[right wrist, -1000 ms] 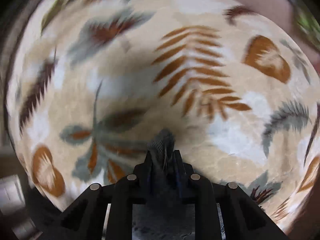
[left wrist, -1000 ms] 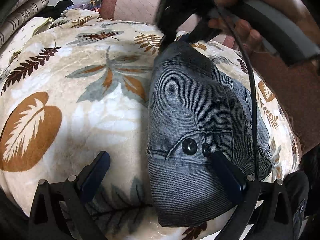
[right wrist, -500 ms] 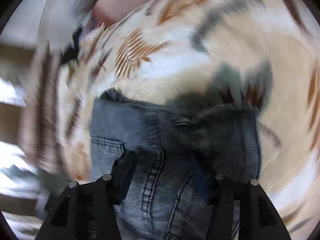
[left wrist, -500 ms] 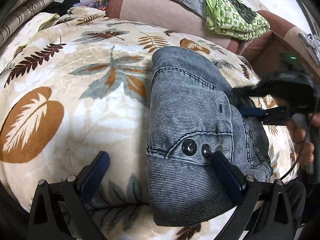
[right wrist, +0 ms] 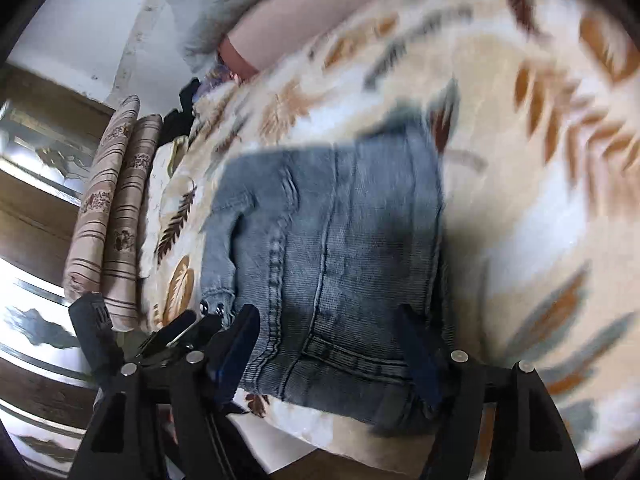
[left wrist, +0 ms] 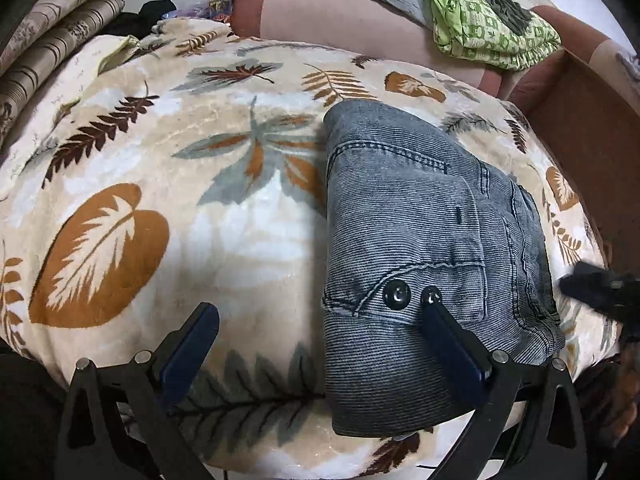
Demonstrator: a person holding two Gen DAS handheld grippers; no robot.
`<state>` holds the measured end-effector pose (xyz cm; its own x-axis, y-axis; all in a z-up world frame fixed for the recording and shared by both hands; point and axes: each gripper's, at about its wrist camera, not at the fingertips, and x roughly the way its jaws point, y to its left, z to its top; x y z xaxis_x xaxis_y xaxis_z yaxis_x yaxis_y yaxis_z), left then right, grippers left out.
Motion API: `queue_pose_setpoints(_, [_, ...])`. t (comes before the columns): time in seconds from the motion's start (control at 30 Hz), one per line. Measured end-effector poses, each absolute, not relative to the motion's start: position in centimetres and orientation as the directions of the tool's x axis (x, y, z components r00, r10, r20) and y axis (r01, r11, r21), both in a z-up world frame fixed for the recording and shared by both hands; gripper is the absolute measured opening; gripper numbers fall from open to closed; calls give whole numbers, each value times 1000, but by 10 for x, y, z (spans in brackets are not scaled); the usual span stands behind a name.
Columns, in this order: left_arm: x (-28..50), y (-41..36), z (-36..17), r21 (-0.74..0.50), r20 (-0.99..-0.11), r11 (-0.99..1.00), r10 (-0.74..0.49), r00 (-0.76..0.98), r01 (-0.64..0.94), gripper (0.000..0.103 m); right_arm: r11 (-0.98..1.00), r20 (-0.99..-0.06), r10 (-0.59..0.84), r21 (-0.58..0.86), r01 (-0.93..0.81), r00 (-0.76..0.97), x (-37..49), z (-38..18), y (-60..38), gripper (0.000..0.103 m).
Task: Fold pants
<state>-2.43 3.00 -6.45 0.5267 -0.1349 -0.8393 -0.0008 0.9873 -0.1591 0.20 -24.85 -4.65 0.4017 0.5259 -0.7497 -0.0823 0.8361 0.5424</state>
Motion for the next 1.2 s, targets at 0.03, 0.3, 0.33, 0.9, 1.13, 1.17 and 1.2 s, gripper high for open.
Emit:
queue_pose_setpoints(0.03, [-25, 30, -64, -154, -839, 988, -132, 527, 1, 102, 844, -739, 517, 525, -113, 432, -5, -38, -248, 73])
queue_pose_setpoints(0.3, [-25, 26, -64, -128, -840, 992, -114, 530, 9, 102, 830, -753, 553, 536, -154, 357, -22, -66, -237, 73])
queue_pose_setpoints(0.33, [-24, 26, -64, -131, -842, 991, -116, 527, 8, 102, 836, -753, 543, 527, -155, 372, -23, -61, -238, 73])
queue_pose_setpoints(0.9, [30, 60, -51, -547, -726, 837, -452, 518, -36, 102, 780, -727, 564, 625, 36, 392, 21, -62, -308, 73])
queue_pose_setpoints(1.13, [52, 36, -81, -623, -728, 781, -554, 403, -53, 100, 748, -723, 610, 660, 66, 324, 54, -91, -286, 74])
queue_pose_setpoints(1.17, [50, 33, -80, -610, -731, 792, -545, 411, -33, 100, 742, -717, 619, 668, 60, 320, 53, -88, -284, 74])
queue_pose_setpoints(1.2, [49, 28, -78, -585, -742, 811, -531, 408, -8, 98, 726, -699, 639, 686, 48, 319, 52, -85, -281, 74])
